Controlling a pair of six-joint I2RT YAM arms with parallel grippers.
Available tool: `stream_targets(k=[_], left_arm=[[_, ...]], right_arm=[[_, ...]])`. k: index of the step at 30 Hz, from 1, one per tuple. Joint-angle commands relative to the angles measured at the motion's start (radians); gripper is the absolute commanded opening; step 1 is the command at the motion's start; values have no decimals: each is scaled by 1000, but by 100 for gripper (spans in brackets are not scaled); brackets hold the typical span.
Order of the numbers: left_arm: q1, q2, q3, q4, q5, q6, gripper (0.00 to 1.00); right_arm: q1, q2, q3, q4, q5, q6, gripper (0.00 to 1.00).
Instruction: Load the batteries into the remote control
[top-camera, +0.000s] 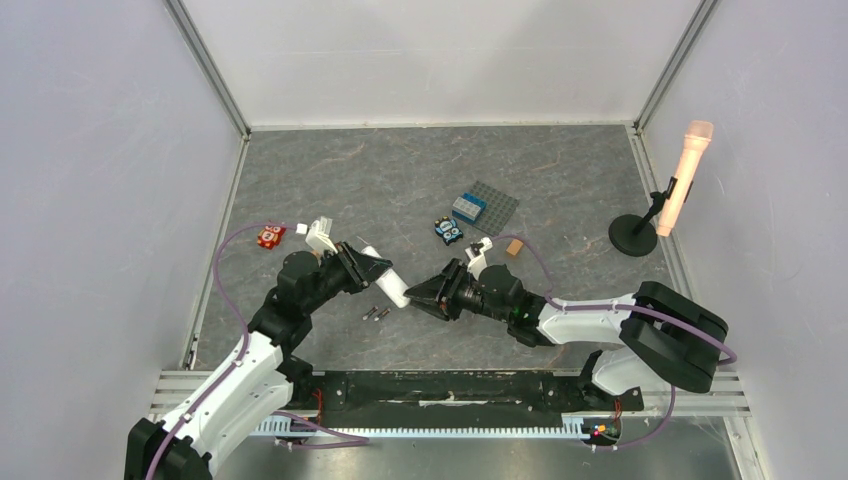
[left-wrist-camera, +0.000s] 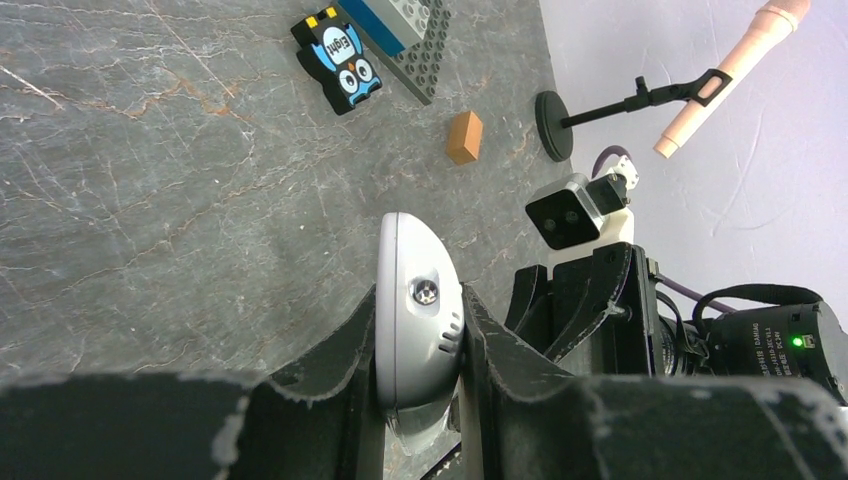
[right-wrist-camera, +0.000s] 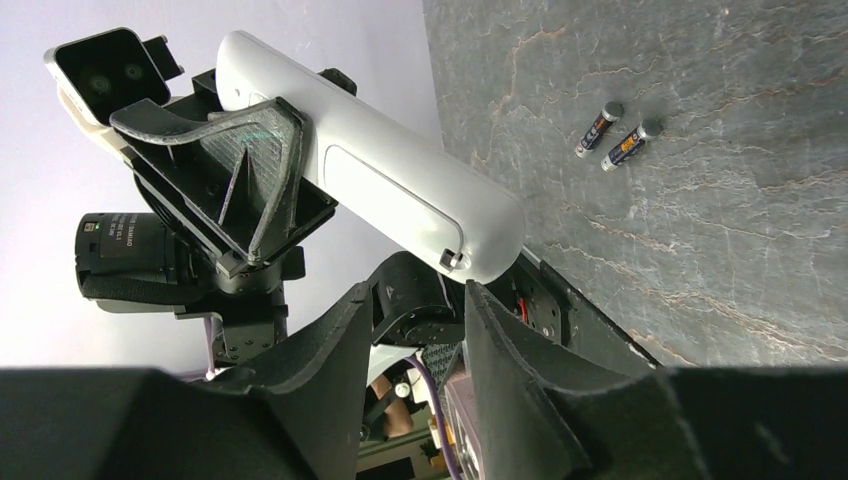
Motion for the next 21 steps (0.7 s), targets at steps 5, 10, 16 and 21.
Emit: stream_targets(k=[5,10,16,21], left_arm=[[-1,-28,23,70,37,20,2],[-2,-29,15,92,49,11,2],[-1,-28,8,114,72,6,2],[-1,-35,-2,132,100,8,2]], right_arm=[[-5,-10,43,42,26,-6,36],[-5,0,43,46,23,-5,31],[-6,8,39,55,25,-6,27],[-12,10,28,62,26,-6,24]])
